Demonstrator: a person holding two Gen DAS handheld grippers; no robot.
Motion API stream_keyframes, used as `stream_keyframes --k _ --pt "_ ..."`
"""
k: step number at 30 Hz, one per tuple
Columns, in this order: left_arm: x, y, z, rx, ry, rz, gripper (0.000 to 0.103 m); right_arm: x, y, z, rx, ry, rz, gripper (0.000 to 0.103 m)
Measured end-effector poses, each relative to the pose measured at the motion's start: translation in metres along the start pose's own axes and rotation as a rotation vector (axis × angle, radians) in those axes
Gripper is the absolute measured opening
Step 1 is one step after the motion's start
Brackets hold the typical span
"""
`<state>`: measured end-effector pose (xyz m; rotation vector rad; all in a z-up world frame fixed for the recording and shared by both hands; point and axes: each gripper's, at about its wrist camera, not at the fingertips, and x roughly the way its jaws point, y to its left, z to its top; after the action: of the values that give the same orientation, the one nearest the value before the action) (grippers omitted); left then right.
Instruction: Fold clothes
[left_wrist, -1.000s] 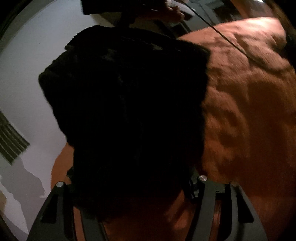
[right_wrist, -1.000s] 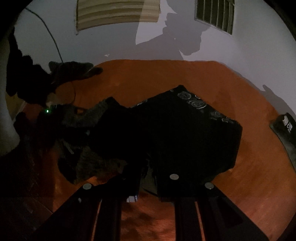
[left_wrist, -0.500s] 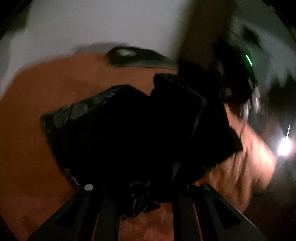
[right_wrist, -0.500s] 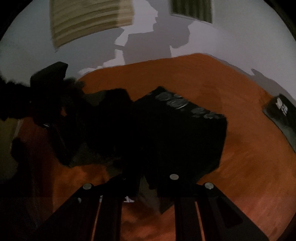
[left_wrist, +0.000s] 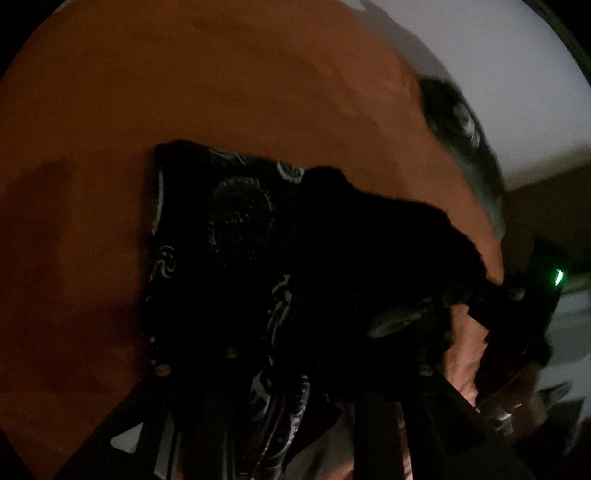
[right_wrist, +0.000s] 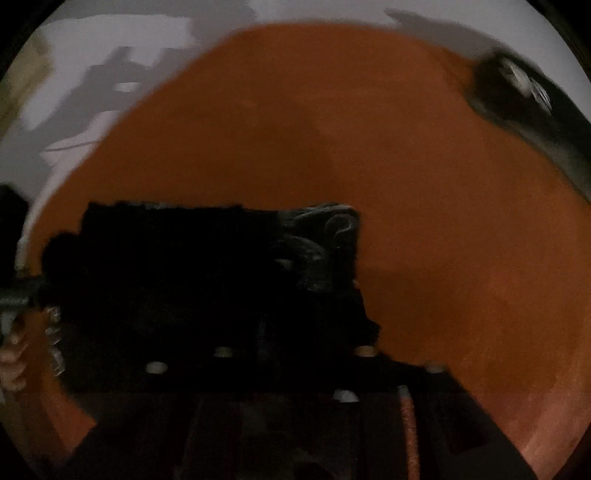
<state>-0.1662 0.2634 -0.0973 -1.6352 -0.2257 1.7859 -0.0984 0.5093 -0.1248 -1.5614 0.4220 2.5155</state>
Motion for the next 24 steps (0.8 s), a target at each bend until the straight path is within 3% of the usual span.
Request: stream_keyframes --k 1,2,3,5,6,8,11,13,14,16,17,20,22,24 --pt "-0.005 0.004 0.002 -0.024 -0.013 -0.037 0.025 -0.011 -0.005 -0.001 0.024 -0.058 -0.032 0.037" --pt "-0.011 0.008 0.005 -0.032 -0.029 -0.056 0.033 -0.021 -0.008 -0.003 0.031 -0.109 -0.072 0.051" --pt "-0.013 0.01 0.009 -0.029 -0.024 -0.018 0.049 -0.032 -0.009 -0.007 0.024 -0.154 -0.112 0.062" --pt "-0.017 0.014 0.017 -0.021 -0.013 0.063 0.061 -0.045 -0.006 -0.017 -0.036 -0.189 -0.117 0.062" --pt "-0.018 0.016 0.021 -0.017 -0.008 0.104 0.061 -0.045 -0.003 -0.022 -0.07 -0.167 -0.087 0.062" --pt "-0.037 0.019 0.025 -0.026 -0.083 0.093 0.061 -0.044 0.004 -0.036 -0.091 -0.145 -0.042 0.062" --pt "-0.065 0.026 0.016 -0.081 -0.182 0.125 0.061 -0.043 0.003 -0.061 -0.048 -0.115 0.035 0.062" --pt "-0.069 0.027 0.001 -0.067 -0.197 0.161 0.061 -0.041 -0.002 -0.078 0.002 -0.109 0.085 0.062" --pt "-0.069 0.02 -0.014 -0.038 -0.196 0.171 0.061 -0.038 -0.005 -0.085 0.015 -0.093 0.109 0.061" --pt "-0.064 0.01 -0.044 0.033 -0.193 0.174 0.061 -0.031 -0.007 -0.092 -0.002 -0.068 0.114 0.047" --pt "-0.056 0.003 -0.055 0.076 -0.198 0.199 0.061 -0.028 -0.008 -0.094 -0.016 -0.057 0.114 0.033" --pt "-0.04 -0.019 -0.081 0.193 -0.225 0.286 0.061 -0.028 -0.022 -0.095 0.014 -0.067 0.158 0.009" --pt "-0.039 -0.037 -0.089 0.261 -0.271 0.334 0.061 -0.038 -0.034 -0.095 0.073 -0.092 0.196 0.008" --pt "-0.046 -0.053 -0.091 0.349 -0.288 0.334 0.061 -0.054 -0.036 -0.1 0.085 -0.134 0.176 0.003"
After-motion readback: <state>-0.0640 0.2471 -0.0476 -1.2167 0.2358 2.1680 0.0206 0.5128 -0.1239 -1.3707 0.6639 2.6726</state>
